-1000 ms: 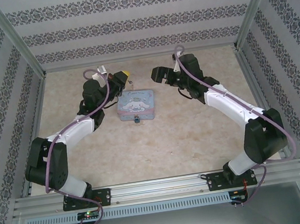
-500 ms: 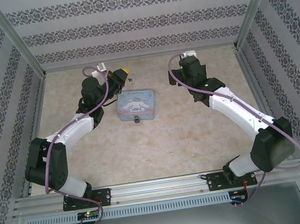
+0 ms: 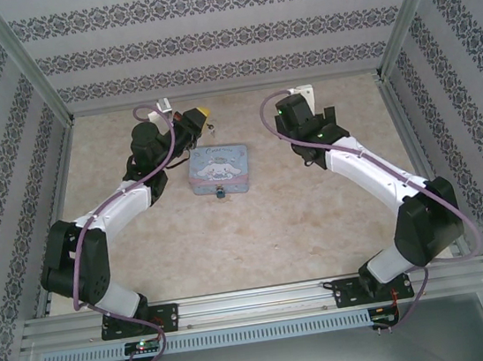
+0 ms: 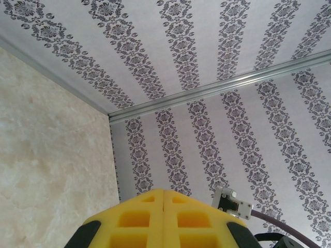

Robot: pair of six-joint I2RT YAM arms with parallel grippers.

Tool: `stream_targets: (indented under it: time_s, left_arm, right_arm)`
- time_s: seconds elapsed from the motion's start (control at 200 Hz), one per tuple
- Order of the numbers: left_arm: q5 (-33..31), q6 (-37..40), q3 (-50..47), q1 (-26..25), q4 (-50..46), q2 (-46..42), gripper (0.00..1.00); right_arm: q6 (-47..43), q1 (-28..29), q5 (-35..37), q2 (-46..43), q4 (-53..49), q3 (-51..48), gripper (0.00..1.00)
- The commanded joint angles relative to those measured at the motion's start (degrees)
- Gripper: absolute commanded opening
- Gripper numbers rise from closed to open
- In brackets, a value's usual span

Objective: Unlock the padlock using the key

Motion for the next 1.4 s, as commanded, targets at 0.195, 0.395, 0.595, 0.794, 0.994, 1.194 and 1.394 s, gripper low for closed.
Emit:
stream_targets:
  time_s: [0.195,0.395,0.595,0.794,0.994,1.194,1.394]
  left_arm:
    - [0.42,0.12,1.84,0.47,2.61,0.93,0.00]
    - [-1.47,-3.40,0.80,0.27,4.31,1.23,0.00]
    - [-4.01,-7.52,-0.54,-0.27,3.52,0.49,0.00]
    - [-6.32,-10.07,-1.14,-0.95,0.00,-1.01,0.00]
    - [-6.98,-10.81,-1.89,-1.43,-0.90,-1.90,0.00]
    - [-7.23,-10.97,-2.37,-1.61,-0.72,-2.11,0.00]
    - [-7.27,-10.85,-2.45,-1.64,-0.66,-2.02,0.00]
  right_arm:
    - [17.22,-3.52,-36.34,-5.87,9.09,-5.56,0.98]
    - [34.49,-3.96,-57.13,-3.82,28.08,-8.81,0.87]
    - [50.24,-1.47,-63.85,1.33,51.45,-11.79,0.79]
    - [53.30,1.51,-62.73,4.81,58.51,-10.46,0.66]
    - [54.76,3.05,-62.10,8.19,60.78,-8.54,0.48]
    - [55.30,4.12,-61.77,10.30,61.62,-7.22,0.45]
    - [55.91,4.80,-61.90,11.84,62.13,-6.39,0.43]
